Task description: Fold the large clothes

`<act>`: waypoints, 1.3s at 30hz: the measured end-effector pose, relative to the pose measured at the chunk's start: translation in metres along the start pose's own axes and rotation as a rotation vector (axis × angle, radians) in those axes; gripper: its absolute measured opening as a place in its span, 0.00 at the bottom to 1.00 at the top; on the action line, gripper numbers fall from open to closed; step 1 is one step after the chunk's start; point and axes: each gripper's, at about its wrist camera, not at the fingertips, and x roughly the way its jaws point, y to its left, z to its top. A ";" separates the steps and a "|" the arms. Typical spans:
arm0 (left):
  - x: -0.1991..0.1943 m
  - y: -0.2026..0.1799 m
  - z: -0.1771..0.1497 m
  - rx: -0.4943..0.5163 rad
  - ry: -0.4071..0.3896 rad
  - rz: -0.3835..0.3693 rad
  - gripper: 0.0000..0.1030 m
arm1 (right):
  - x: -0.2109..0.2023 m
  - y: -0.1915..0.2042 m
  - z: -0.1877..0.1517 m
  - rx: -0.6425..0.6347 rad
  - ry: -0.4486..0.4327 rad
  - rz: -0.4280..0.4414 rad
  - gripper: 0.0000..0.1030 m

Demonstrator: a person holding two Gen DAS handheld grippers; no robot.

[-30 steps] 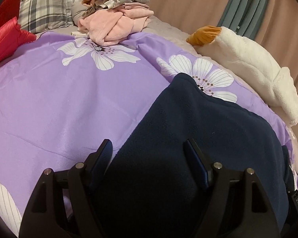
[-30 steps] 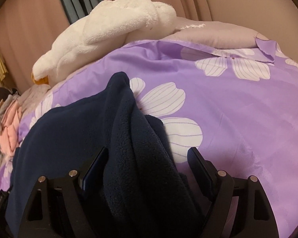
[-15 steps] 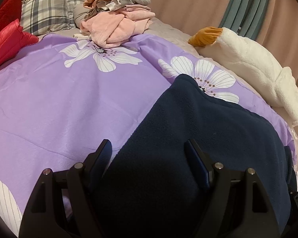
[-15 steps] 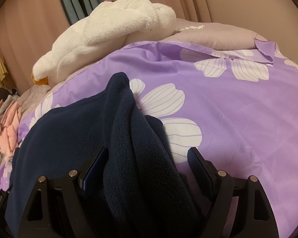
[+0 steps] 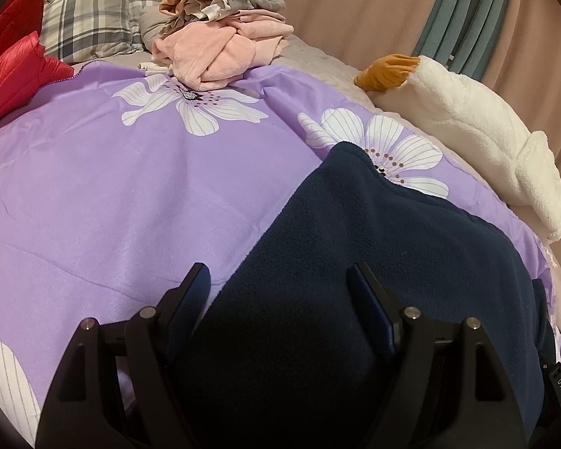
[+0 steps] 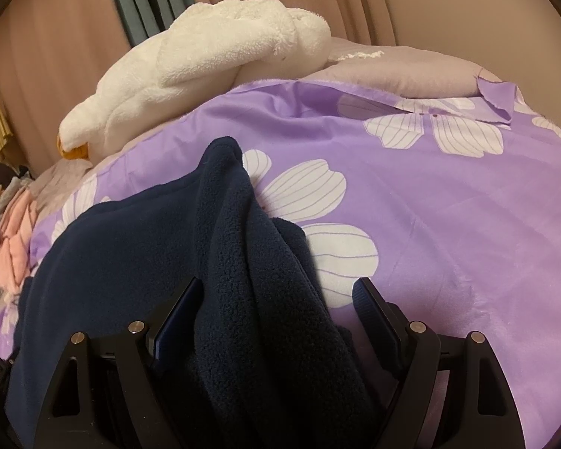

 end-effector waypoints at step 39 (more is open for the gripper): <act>0.001 0.004 0.000 -0.029 -0.004 -0.018 0.76 | 0.001 -0.002 0.001 0.005 -0.003 0.014 0.80</act>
